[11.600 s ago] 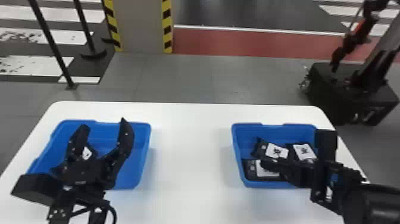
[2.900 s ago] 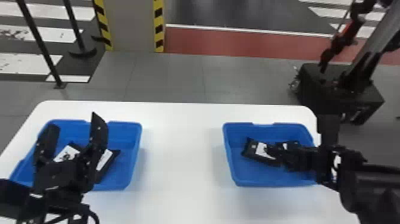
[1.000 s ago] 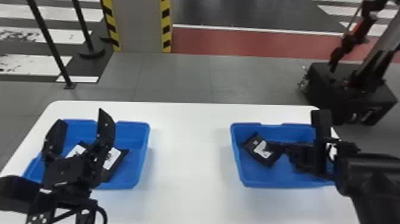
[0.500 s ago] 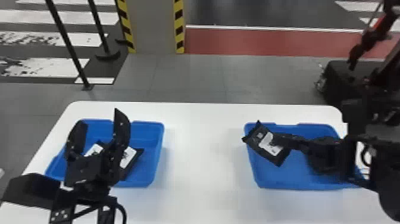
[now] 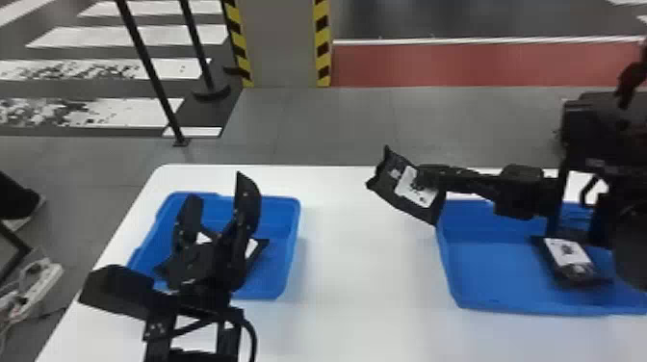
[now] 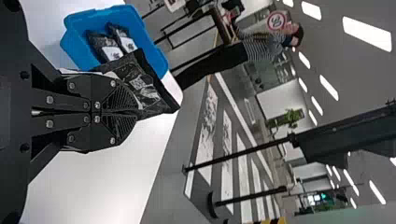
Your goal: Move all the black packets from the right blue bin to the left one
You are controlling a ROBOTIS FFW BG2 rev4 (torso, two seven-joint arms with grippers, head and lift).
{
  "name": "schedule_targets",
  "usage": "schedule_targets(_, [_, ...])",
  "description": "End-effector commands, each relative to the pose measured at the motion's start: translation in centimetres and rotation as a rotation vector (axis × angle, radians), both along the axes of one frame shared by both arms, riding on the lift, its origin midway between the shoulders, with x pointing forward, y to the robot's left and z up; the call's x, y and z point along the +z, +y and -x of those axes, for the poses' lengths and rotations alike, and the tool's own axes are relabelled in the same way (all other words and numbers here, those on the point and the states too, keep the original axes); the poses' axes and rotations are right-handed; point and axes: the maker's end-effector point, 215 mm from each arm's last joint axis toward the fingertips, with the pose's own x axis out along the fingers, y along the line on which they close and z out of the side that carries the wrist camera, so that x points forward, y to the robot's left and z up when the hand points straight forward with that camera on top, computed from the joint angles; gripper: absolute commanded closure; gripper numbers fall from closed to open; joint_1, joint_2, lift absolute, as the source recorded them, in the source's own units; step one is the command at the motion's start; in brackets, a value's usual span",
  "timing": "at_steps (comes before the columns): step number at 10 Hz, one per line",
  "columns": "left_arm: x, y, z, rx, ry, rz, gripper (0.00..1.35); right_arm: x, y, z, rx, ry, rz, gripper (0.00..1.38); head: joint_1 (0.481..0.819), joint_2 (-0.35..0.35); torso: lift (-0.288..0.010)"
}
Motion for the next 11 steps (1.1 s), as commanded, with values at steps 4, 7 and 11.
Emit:
schedule_targets(4, [0.8, -2.1, -0.7, -0.077, -0.026, 0.060, 0.21, 3.1, 5.2, -0.9, 0.175, -0.033, -0.079, 1.13, 0.695, 0.132, -0.110])
schedule_targets(7, [2.8, -4.6, -1.2, -0.157, -0.080, 0.061, 0.20, 4.3, 8.1, -0.7, 0.255, -0.041, -0.103, 1.13, 0.665, 0.152, -0.110])
schedule_targets(11, [3.0, -9.9, -1.9, -0.301, -0.066, 0.060, 0.21, 4.3, 10.2, 0.0, 0.304, -0.023, -0.130, 1.13, 0.651, 0.135, -0.110])
